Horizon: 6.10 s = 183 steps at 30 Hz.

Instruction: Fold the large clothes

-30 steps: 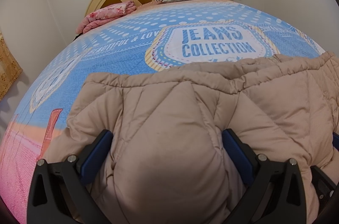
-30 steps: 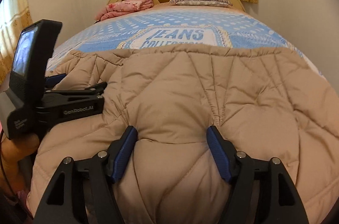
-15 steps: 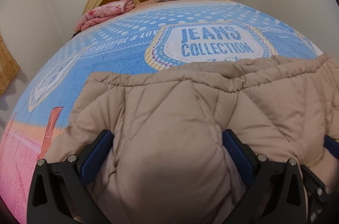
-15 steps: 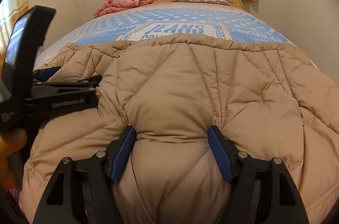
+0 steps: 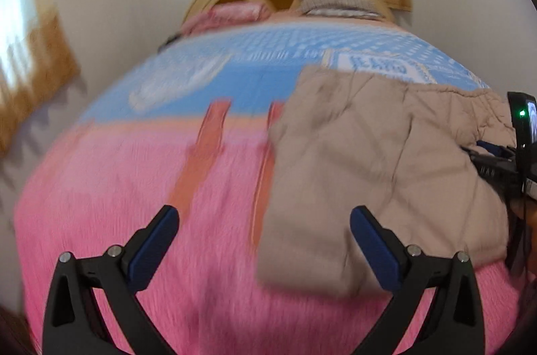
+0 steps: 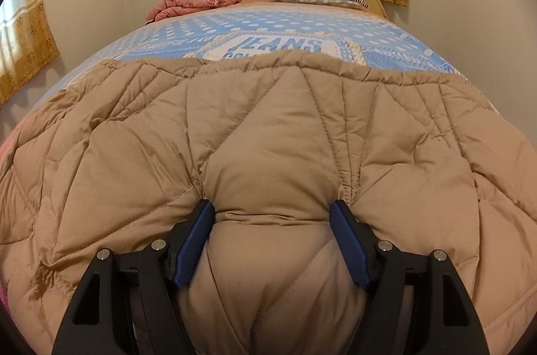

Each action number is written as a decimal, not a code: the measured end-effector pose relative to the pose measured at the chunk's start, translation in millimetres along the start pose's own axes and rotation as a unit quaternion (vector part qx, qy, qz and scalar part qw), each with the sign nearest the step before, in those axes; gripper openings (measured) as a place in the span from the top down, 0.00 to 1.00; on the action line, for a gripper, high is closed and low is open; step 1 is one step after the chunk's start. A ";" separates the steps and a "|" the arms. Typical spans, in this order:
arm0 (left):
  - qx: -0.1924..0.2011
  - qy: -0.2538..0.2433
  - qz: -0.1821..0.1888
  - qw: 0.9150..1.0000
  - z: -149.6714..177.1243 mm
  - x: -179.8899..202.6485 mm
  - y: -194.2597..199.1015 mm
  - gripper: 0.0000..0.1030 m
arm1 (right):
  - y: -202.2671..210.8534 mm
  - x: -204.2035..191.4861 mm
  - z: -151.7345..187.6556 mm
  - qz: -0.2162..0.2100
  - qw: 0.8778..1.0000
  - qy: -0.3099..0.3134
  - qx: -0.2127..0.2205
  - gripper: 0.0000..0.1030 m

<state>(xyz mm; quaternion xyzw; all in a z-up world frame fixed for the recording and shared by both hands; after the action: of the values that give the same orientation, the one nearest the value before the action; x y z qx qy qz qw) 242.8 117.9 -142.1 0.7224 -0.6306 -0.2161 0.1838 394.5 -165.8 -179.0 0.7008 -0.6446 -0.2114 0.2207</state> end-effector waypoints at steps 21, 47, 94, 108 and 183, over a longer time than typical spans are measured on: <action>0.000 0.229 0.136 0.964 26.4 14.0 -64.2 0.53 | 42.5 -31.0 39.9 0.045 0.997 0.064 -0.006 0.26; 0.225 -0.148 0.320 0.908 -76.9 194.3 98.2 0.84 | 161.3 -26.3 88.4 -0.156 0.980 -0.090 0.083 0.27; 0.143 -0.072 0.179 0.971 -107.2 166.4 -35.4 0.00 | 113.7 112.1 89.6 -0.159 0.960 -0.222 0.055 0.72; 0.145 -0.188 0.176 0.955 -77.8 230.1 -28.5 0.00 | 139.0 92.4 28.9 -0.151 0.976 -0.149 0.059 0.57; 0.038 -0.071 0.132 0.988 -82.2 220.7 -124.6 0.00 | 49.8 86.1 25.3 -0.051 0.992 -0.107 0.048 0.68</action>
<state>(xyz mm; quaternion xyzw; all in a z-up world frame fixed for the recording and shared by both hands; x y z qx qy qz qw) 415.6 -84.2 -157.9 0.6222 -0.7395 -0.2168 0.1381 346.4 -256.1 -171.6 0.7155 -0.6375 -0.2653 0.1059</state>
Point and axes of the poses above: each gripper's, at about its wrist camera, not at the fingertips, and y roughly against the way its jaws point, x to its right, z to its underside, the point moved 3 cm from there along -y, roughly the way its jaws point, and after that the axes turned 11 degrees about x, right-handed, at the moved point
